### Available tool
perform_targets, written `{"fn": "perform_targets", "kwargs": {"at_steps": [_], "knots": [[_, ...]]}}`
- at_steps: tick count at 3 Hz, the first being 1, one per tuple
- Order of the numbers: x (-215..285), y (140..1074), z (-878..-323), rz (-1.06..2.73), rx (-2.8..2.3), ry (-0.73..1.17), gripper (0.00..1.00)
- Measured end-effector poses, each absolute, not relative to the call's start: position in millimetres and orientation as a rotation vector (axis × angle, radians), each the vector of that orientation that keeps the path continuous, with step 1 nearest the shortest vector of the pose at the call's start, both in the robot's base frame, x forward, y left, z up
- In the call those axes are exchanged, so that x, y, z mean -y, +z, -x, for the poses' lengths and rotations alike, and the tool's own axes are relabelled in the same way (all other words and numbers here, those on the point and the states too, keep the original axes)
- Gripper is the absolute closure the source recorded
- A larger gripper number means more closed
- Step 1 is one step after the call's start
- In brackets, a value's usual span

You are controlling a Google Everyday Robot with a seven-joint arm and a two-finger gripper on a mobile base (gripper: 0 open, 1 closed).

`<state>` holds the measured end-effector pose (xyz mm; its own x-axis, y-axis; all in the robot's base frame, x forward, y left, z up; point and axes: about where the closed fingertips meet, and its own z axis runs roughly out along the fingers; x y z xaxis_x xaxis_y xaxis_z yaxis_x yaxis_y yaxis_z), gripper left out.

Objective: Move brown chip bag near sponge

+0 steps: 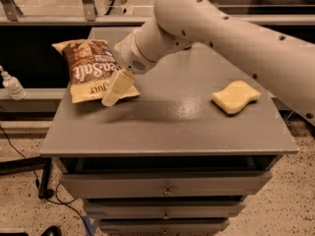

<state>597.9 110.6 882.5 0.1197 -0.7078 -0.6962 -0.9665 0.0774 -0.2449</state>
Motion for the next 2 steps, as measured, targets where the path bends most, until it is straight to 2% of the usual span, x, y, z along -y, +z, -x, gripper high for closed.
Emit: {"fn": "perform_targets", "kwargs": {"at_steps": [1, 2], "knots": [[-130, 873, -611, 1.645, -1.664, 0.483, 0.0], [-149, 864, -615, 1.618, -1.681, 0.506, 0.14]]}}
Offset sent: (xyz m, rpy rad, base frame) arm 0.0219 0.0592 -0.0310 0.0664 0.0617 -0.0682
